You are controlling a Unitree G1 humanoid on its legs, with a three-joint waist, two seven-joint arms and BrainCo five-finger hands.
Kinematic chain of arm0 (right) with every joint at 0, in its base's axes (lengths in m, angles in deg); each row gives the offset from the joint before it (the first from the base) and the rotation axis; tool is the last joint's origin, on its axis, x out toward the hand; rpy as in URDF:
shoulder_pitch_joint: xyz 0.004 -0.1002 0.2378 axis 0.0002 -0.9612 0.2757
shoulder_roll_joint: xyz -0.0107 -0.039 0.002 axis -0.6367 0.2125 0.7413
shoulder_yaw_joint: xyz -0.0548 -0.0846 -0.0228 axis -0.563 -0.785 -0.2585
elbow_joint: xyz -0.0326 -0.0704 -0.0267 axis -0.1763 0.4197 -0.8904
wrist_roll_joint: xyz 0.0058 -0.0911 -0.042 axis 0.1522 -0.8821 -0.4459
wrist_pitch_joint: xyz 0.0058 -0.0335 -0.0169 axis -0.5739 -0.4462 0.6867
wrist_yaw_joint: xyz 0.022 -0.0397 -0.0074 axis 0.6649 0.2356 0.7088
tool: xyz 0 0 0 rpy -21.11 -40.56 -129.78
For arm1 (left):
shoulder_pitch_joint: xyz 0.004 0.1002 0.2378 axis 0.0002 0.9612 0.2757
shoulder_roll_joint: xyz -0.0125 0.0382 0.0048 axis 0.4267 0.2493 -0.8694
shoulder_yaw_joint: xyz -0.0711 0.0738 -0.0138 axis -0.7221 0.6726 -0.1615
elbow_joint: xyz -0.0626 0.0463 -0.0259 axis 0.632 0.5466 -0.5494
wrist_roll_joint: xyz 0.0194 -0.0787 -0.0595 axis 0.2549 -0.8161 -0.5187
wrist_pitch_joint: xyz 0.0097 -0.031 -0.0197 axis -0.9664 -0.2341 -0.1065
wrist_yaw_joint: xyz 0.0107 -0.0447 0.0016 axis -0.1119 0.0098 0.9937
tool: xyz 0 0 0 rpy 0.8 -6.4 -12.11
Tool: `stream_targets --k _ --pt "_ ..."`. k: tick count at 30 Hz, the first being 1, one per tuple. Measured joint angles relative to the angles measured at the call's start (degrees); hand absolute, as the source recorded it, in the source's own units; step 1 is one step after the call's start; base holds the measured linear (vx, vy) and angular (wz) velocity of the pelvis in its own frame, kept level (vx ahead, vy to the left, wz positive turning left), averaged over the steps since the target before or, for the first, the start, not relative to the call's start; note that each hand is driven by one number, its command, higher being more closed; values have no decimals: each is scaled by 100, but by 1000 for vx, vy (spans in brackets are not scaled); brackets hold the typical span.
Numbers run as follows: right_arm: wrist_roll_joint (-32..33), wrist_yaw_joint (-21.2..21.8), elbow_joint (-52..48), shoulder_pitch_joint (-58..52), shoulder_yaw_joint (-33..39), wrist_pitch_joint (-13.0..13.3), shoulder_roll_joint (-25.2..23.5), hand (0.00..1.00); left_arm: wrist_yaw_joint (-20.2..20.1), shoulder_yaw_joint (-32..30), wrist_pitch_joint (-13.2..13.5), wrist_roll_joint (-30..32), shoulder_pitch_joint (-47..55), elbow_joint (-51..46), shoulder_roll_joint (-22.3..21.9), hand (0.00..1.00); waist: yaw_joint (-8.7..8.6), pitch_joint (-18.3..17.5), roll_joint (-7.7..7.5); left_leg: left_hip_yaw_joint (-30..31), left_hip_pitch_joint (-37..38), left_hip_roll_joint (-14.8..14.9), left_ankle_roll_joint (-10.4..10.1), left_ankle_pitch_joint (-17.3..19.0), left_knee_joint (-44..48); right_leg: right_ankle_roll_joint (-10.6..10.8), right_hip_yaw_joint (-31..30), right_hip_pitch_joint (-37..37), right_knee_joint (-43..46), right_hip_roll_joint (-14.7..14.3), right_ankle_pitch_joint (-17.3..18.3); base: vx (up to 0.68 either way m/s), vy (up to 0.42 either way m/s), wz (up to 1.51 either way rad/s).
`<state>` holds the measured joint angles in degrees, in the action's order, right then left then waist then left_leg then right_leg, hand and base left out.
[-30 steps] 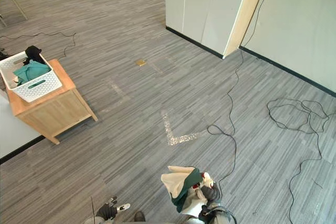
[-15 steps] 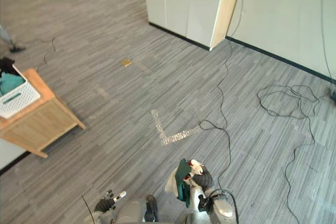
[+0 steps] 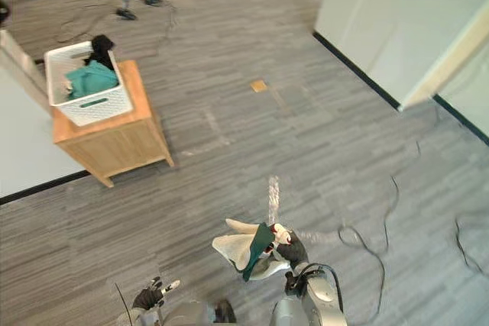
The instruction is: Tidy the bed and pick cloth on bed and put in laundry
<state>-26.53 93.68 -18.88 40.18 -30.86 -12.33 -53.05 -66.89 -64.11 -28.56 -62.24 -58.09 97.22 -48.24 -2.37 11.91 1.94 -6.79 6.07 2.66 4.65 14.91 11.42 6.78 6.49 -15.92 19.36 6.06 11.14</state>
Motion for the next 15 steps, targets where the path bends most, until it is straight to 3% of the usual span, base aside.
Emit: stream_targets --k 1,2,3,4,5,6,7,8,9,10,11,13,15 --pt "33 -18 -2 -22 44 0 -7 100 0 2 0 -6 -6 4 3 0 8 -10 -51 104 94 3 -57 2 -74 89 -104 -72 -434 26 -244 444 -222 129" --pt "49 -67 -16 -32 74 -1 -50 100 5 -4 0 -20 -4 7 33 0 34 23 -162 261 347 -3 -259 79 -170 276 -364 -189 -882 120 -648 469 -282 111" --pt "55 -68 -71 -86 56 -12 -153 100 14 -70 5 -40 46 -9 50 0 62 30 -206 399 616 35 -481 231 -218 130 -553 -238 -923 141 -923 487 -323 107" --pt "54 -67 -139 -137 17 -17 -203 100 16 -104 6 -39 111 -47 57 0 34 -21 -276 491 758 62 -550 329 -236 34 -573 -243 -773 146 -959 626 -497 123" --pt "100 -75 -443 -283 -35 -30 -230 100 14 -114 1 -19 202 -98 45 0 -30 -170 -322 792 1016 197 -634 629 -229 -110 -562 -391 93 87 -1191 546 -457 101" --pt "118 -95 -581 -343 -36 -40 -179 100 16 -129 -18 -1 248 -99 -20 0 -23 -265 -219 859 1081 324 -689 699 -178 -147 -417 -478 474 29 -1123 662 -530 96" --pt "177 -167 -665 -284 -44 -47 -96 100 15 -352 -55 -8 306 -97 -125 0 22 -388 -152 897 811 510 -698 725 650 -316 -215 -542 951 -81 -639 531 -456 42" --pt "246 -231 -665 -203 -41 -58 -85 100 23 -460 -72 0 307 -154 -191 0 18 -384 -60 888 293 658 -670 546 1797 -436 -130 -441 1018 -145 -480 515 -434 24" --pt "322 -263 -665 -87 -34 -59 -34 100 15 -485 -95 -3 312 -158 -232 0 22 -366 87 824 -340 917 -695 -106 3129 -609 -59 -242 960 -322 -370 388 -346 4" --pt "322 -290 -662 -55 -30 -59 -27 100 8 -479 -103 -1 313 -156 -246 0 25 -333 153 778 -611 1061 -707 -478 3665 -703 -25 -92 882 -430 -311 484 -336 -7" --pt "318 -311 -615 -8 20 -59 -60 100 -11 -448 -99 -4 311 -166 -257 0 30 -289 271 755 -956 1169 -725 -445 4462 -876 28 282 693 -612 -198 586 -383 -9" --pt "309 -318 -602 -65 152 -42 -143 100 -85 -431 -89 -17 304 -215 -227 0 24 -234 237 695 -1294 882 -741 -332 4819 -1061 23 892 310 -705 -67 475 -289 -3" --pt "270 -320 -600 -151 223 3 -168 100 -201 -429 -23 -40 300 -320 -166 0 38 -159 114 365 -1647 489 -743 -224 4476 -1155 11 1416 -85 -707 -7 415 -228 0"
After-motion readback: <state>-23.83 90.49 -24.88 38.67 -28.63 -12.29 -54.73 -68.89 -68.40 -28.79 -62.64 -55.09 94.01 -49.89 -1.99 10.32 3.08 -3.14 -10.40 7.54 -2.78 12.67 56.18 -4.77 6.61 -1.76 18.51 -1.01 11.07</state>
